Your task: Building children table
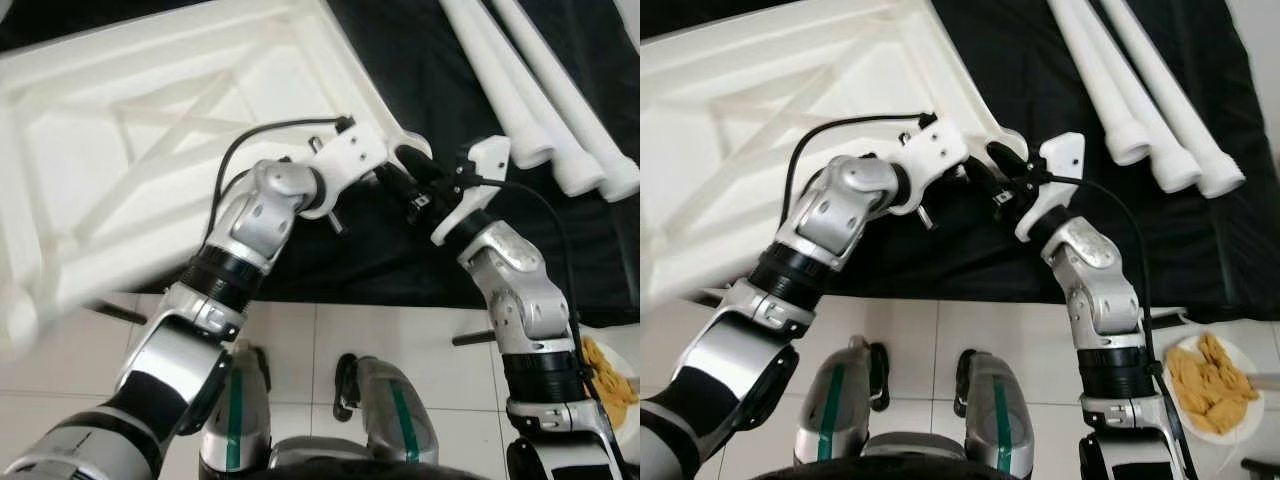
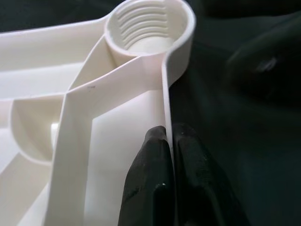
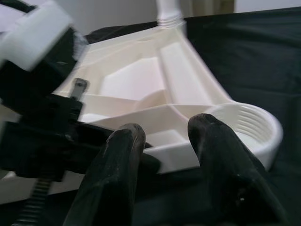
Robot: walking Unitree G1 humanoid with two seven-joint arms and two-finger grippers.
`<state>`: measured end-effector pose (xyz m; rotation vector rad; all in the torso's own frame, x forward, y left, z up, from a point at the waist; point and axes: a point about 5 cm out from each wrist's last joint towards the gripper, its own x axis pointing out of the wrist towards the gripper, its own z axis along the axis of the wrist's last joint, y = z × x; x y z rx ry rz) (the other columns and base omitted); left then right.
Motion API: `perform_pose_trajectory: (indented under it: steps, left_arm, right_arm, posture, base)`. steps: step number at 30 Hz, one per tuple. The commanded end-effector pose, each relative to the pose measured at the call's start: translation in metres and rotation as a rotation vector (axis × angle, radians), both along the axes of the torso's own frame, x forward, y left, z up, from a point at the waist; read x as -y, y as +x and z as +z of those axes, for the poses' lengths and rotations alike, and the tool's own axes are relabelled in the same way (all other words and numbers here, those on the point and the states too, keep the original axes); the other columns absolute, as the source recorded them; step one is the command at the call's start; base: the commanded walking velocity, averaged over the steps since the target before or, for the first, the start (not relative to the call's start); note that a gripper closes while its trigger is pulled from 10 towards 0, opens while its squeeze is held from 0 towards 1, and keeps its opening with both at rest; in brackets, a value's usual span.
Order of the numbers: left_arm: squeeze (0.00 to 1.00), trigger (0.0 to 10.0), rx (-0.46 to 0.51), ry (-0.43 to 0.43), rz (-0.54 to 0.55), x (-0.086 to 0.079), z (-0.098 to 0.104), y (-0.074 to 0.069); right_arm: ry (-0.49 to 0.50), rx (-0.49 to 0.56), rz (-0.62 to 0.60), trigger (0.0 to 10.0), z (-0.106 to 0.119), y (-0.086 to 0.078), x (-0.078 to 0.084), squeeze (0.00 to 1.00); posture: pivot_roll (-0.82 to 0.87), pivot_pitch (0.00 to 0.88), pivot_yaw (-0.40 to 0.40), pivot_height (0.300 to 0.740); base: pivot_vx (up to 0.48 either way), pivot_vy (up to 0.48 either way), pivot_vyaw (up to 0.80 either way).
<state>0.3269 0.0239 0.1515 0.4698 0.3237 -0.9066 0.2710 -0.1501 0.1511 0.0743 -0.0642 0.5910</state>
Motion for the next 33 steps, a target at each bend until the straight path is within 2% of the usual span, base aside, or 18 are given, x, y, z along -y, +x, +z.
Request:
perform_pose_trajectory:
  steps: [1,2,6,7,8,9,15,16,17,18,21,22,24,25,26,31,32,33]
  left_arm:
    - [0.0,0.0,0.042,0.067,0.217,-0.014,-0.014,0.008]
    - [0.0,1.6,0.037,0.061,0.23,-0.01,-0.011,0.01]
    - [0.0,1.6,0.036,0.059,0.227,-0.009,-0.01,0.01]
    - [0.0,2.0,0.037,0.058,0.22,-0.007,-0.009,0.01]
    - [0.0,8.2,0.046,0.058,0.194,-0.004,-0.007,0.008]
    - [0.0,10.0,0.046,0.059,0.168,-0.002,-0.007,0.006]
    - [0.0,10.0,0.077,0.046,0.109,0.004,-0.005,0.002]
    - [0.19,10.0,0.091,0.025,0.081,0.005,-0.002,0.0]
    - [0.19,10.0,0.091,0.025,0.081,0.005,-0.002,0.0]
    - [0.96,10.0,0.1,0.01,0.061,0.005,-0.001,-0.001]
    - [0.96,10.0,0.084,-0.029,0.054,0.004,0.001,-0.003]
    - [1.0,10.0,0.089,-0.047,0.041,0.001,0.004,-0.004]
    - [1.0,10.0,0.094,-0.051,0.037,-0.002,0.005,-0.004]
    - [0.95,10.0,0.106,-0.039,0.027,-0.005,0.006,-0.005]
    - [0.0,10.0,0.121,-0.031,0.006,-0.008,0.007,-0.006]
    - [0.0,10.0,0.125,-0.098,-0.037,-0.015,0.018,-0.009]
    - [0.0,10.0,0.123,-0.138,-0.066,-0.017,0.023,-0.011]
    - [0.0,10.0,0.123,-0.138,-0.066,-0.017,0.023,-0.011]
  right_arm:
    - [-0.006,0.01,-0.019,10.0,0.001,0.001,0.001,0.0]
    - [0.012,0.018,-0.054,10.0,0.003,0.004,0.002,0.0]
    - [0.019,0.019,-0.061,10.0,0.003,0.004,0.002,0.0]
    - [0.024,0.022,-0.06,10.0,0.004,0.005,0.002,0.0]
    - [0.025,0.025,-0.059,10.0,0.005,0.005,0.002,0.0]
    - [0.025,0.03,-0.067,10.0,0.006,0.005,0.003,0.0]
    - [0.042,0.05,-0.118,10.0,0.009,0.01,0.008,0.0]
    - [0.059,0.059,-0.15,10.0,0.01,0.012,0.011,0.0]
    - [0.059,0.059,-0.15,10.0,0.01,0.012,0.011,0.0]
    - [0.072,0.064,-0.17,10.0,0.012,0.013,0.013,0.0]
    - [0.078,0.071,-0.187,10.0,0.012,0.014,0.014,0.0]
    - [0.088,0.075,-0.204,10.0,0.013,0.016,0.015,0.0]
    - [0.097,0.074,-0.216,10.0,0.014,0.017,0.016,0.0]
    - [0.106,0.077,-0.228,10.0,0.014,0.019,0.016,0.0]
    - [0.126,0.075,-0.239,10.0,0.015,0.021,0.016,0.0]
    - [0.167,0.086,-0.268,10.0,0.017,0.026,0.016,0.0]
    - [0.187,0.09,-0.297,10.0,0.018,0.029,0.018,1.0]
    - [0.187,0.09,-0.297,10.0,0.018,0.029,0.018,1.0]
  posture:
    - [0.03,0.087,-0.014,0.74]
    - [0.03,0.089,-0.014,0.74]
    - [0.03,0.089,-0.014,0.74]
    - [0.03,0.092,-0.012,0.74]
    - [0.03,0.092,-0.012,0.74]
    - [0.03,0.094,-0.009,0.74]
    - [0.03,0.099,-0.008,0.74]
    - [0.03,0.1,-0.007,0.74]
    - [0.03,0.1,-0.007,0.74]
    - [0.03,0.1,-0.007,0.74]
    - [0.03,0.1,-0.007,0.74]
    - [0.04,0.102,-0.009,0.74]
    - [0.04,0.103,-0.009,0.74]
    - [0.04,0.103,-0.011,0.74]
    - [0.04,0.104,-0.014,0.74]
    - [0.05,0.102,-0.022,0.74]
    - [0.05,0.1,-0.029,0.74]
    - [0.05,0.1,-0.029,0.74]
  base:
    - [0.0,0.0,0.0]
    - [0.0,0.0,0.0]
    - [0.0,0.0,0.0]
    - [0.0,0.0,0.0]
    - [0.0,0.0,0.0]
    - [0.0,0.0,0.0]
    - [0.0,0.0,0.0]
    - [0.0,0.0,0.0]
    - [0.0,0.0,0.0]
    - [0.0,0.0,0.0]
    - [0.0,0.0,0.0]
    - [0.0,0.0,0.0]
    - [0.0,0.0,0.0]
    - [0.0,0.0,0.0]
    - [0.0,0.0,0.0]
    - [0.0,0.0,0.0]
    - [0.0,0.0,0.0]
    - [0.0,0.0,0.0]
